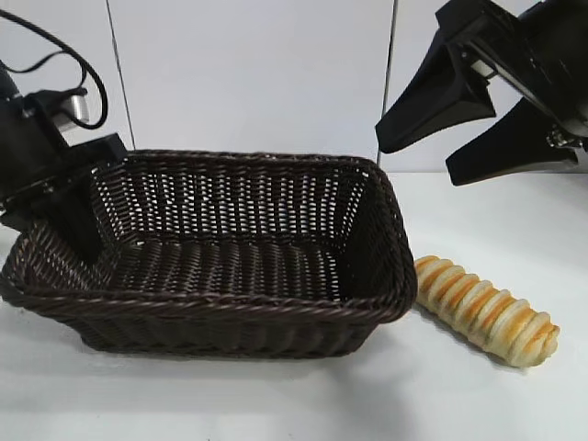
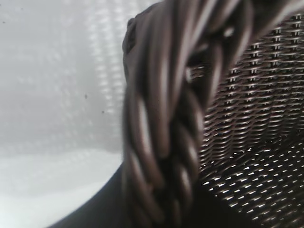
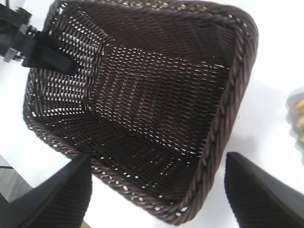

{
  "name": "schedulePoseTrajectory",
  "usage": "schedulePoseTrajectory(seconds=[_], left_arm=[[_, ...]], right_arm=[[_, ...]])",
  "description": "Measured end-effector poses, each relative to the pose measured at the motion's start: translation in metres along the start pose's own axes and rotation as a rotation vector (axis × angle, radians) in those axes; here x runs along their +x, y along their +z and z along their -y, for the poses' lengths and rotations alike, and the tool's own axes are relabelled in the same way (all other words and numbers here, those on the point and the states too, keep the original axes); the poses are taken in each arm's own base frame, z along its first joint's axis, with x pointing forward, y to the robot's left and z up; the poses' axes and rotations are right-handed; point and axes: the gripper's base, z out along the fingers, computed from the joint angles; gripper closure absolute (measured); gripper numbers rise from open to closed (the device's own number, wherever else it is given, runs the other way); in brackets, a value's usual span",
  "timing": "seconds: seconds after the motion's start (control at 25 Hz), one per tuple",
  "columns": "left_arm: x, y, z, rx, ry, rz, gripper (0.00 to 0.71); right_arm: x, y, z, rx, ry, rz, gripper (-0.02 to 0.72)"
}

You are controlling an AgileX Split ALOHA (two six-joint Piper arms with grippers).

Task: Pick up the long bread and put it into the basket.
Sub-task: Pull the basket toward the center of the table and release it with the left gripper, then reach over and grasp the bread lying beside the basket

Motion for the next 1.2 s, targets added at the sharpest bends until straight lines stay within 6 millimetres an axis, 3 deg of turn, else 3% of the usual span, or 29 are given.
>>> schedulePoseTrajectory(seconds=[0.2, 0.32, 0.4, 0.52, 0.64, 0.8, 1.2], left_arm=[[-0.001, 0.002, 0.0, 0.001, -0.001, -0.003, 0.613], [-0.001, 0.001, 0.0, 0.004, -0.001, -0.001, 0.567], [-0.002, 0.001, 0.0, 0.006, -0.001, 0.003, 0.476], [-0.003, 0.0, 0.001, 0.007, 0.0, 0.014, 0.267], [-0.004, -0.008, 0.004, 0.005, 0.006, 0.052, 0.137], [-0.004, -0.02, 0.009, 0.006, 0.02, 0.085, 0.095], [0.006, -0.069, 0.028, 0.003, 0.085, 0.191, 0.086]], right_arm=[[0.0, 0.0, 0.0, -0.001, 0.0, -0.001, 0.146], [0.0, 0.0, 0.0, -0.001, 0.0, -0.001, 0.146], [0.0, 0.0, 0.0, -0.001, 0.0, -0.001, 0.146], [0.0, 0.0, 0.0, -0.001, 0.0, -0.001, 0.146], [0.0, 0.0, 0.0, -0.001, 0.0, -0.001, 0.146], [0.0, 0.0, 0.0, 0.0, -0.001, -0.001, 0.146], [0.0, 0.0, 0.0, 0.0, -0.001, -0.001, 0.146]])
